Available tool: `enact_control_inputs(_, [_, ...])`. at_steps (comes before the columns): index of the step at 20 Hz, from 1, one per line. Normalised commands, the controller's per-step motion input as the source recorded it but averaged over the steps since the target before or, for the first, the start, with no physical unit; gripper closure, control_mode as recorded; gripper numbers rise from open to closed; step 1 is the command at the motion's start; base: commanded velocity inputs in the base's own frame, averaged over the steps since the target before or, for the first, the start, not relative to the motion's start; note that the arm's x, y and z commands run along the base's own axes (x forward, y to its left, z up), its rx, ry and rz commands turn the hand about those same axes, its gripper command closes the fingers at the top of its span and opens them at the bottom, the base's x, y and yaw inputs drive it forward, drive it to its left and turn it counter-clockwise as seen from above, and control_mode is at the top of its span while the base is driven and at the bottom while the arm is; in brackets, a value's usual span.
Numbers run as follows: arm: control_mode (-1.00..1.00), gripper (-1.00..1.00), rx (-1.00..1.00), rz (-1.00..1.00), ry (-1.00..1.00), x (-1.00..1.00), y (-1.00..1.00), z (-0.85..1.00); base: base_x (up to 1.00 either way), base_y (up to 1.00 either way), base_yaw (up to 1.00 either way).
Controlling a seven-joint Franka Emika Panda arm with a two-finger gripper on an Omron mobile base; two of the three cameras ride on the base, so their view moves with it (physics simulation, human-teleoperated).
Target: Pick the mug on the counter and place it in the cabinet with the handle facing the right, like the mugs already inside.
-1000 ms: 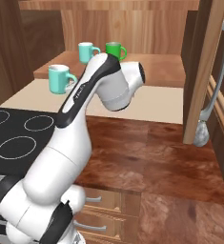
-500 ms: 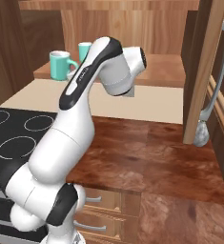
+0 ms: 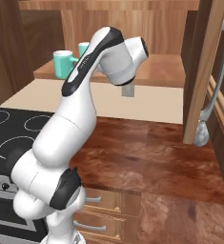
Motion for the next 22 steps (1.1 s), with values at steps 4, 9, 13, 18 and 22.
enact_control_inputs(4, [-1.00, 1.00, 0.00, 0.00, -0.01, 0.02, 0.00, 0.00, 0.00, 0.00, 0.00])
enact_control_inputs(9, [-1.00, 1.00, -0.02, 0.00, -0.01, 0.14, 0.00, -0.03, 0.00, 0.00, 0.00])
enact_control_inputs(13, [-1.00, 1.00, -0.01, -0.01, -0.02, 0.18, 0.00, -0.11, 0.00, 0.00, 0.00])
enact_control_inputs(18, [-1.00, 1.00, 0.00, -0.02, -0.03, 0.32, 0.00, 0.00, 0.00, 0.00, 0.00])
enact_control_inputs(22, [-1.00, 1.00, 0.00, -0.05, -0.01, 0.41, 0.00, 0.00, 0.00, 0.00, 0.00])
